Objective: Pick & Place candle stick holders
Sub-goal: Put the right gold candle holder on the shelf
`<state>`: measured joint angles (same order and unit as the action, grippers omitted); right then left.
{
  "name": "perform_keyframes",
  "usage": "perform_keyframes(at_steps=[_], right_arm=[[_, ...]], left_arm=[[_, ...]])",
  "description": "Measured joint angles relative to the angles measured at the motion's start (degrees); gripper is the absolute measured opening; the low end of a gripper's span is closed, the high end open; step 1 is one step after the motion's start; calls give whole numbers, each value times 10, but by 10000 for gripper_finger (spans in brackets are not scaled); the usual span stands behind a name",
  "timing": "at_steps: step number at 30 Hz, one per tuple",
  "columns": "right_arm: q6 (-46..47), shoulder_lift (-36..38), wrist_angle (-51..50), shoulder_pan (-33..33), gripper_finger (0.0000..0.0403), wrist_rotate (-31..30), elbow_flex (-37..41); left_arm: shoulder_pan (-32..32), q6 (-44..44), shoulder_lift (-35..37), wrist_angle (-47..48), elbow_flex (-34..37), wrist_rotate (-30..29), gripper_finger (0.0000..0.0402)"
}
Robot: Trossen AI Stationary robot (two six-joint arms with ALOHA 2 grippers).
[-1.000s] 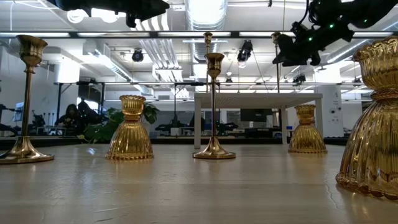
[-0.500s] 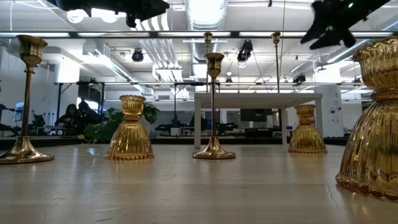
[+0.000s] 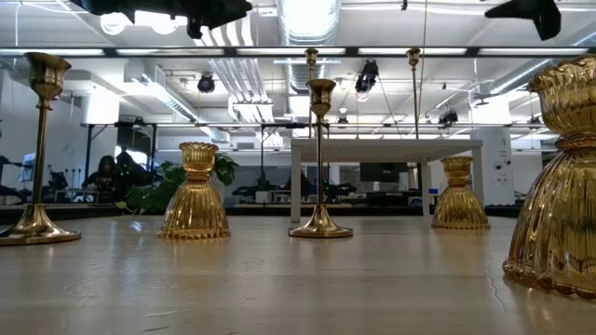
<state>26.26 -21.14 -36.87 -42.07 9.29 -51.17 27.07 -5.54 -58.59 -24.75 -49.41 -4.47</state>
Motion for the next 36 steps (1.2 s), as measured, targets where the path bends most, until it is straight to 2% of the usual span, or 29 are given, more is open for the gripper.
perform_keyframes(at_steps=[6, 11, 14, 22, 30, 33, 36], right_arm=[[25, -56, 119, 64, 116, 40, 19], [22, -143, 201, 161, 94, 39, 20], [15, -186, 233, 225, 77, 17, 18], [22, -243, 240, 397, 32, -129, 6], [36, -291, 240, 571, 9, -328, 3], [38, -321, 238, 611, 8, -374, 9], [38, -359, 237, 632, 8, -393, 16]], left_arm=[[0, 0, 9, 0, 0, 0, 138], [0, 0, 15, -1, 0, 0, 138], [0, 0, 18, -1, 0, 0, 138], [0, 0, 19, 0, 0, 3, 138], [0, 0, 19, 10, 0, 12, 138], [0, 3, 19, 14, 0, 22, 138], [0, 3, 19, 20, 0, 22, 138]])
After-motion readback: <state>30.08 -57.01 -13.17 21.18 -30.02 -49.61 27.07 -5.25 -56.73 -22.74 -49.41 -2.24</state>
